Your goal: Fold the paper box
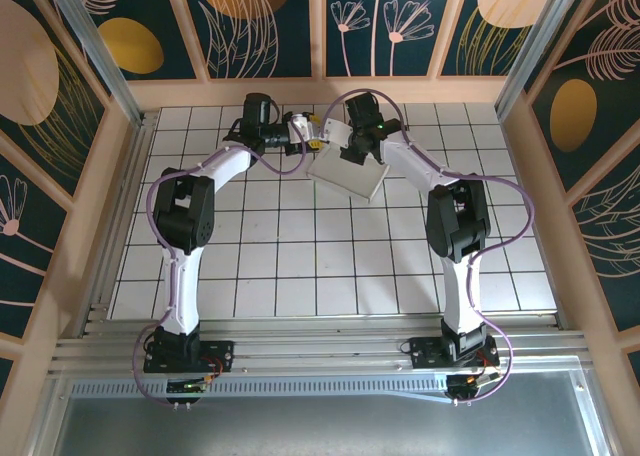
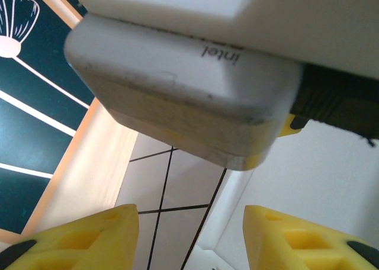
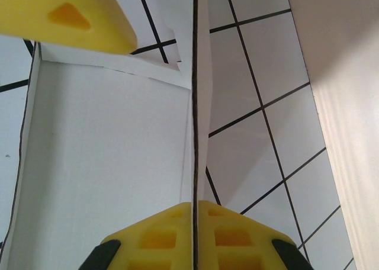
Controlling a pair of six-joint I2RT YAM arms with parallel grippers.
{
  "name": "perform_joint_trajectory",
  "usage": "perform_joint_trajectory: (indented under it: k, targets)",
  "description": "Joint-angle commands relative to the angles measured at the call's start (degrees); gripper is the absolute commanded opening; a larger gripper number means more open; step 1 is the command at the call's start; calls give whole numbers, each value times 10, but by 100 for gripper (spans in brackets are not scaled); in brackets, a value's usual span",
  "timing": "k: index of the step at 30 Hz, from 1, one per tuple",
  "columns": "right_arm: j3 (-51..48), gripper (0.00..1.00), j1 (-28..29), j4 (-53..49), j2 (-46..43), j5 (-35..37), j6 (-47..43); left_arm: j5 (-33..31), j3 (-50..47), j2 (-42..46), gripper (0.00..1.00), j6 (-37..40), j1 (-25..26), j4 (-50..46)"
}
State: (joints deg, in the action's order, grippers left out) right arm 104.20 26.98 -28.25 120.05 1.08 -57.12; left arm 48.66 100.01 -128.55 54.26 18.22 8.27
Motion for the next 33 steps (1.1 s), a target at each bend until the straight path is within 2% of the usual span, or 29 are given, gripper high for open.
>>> perform_joint_trajectory:
  k: [1, 4, 8, 12, 15, 22, 30, 33]
  targets:
    - [-7, 0, 13, -15, -23, -42, -20, -25, 17, -44, 49, 41, 0, -42]
    - [-11, 0, 12, -13, -24, -47, -22, -15, 16, -49, 46, 31, 0, -29]
    - [-19, 0, 3, -11, -30, -66, -14, 10, -11, -39, 48, 19, -4, 0]
    - [-26, 0, -4, -11, -34, -69, -13, 41, -62, -9, 50, -11, -13, 67]
    - [-27, 0, -7, -13, -35, -73, -11, 75, -61, -10, 51, -43, -28, 86]
    - [-17, 0, -7, -19, -29, -74, -12, 86, -55, -8, 52, -35, -36, 76]
    - [-22, 0, -3, -10, -28, -68, -15, 99, -46, -9, 52, -31, -22, 61]
    - [-24, 0, -1, -5, -28, -67, -15, 97, -36, -10, 49, -32, -15, 50]
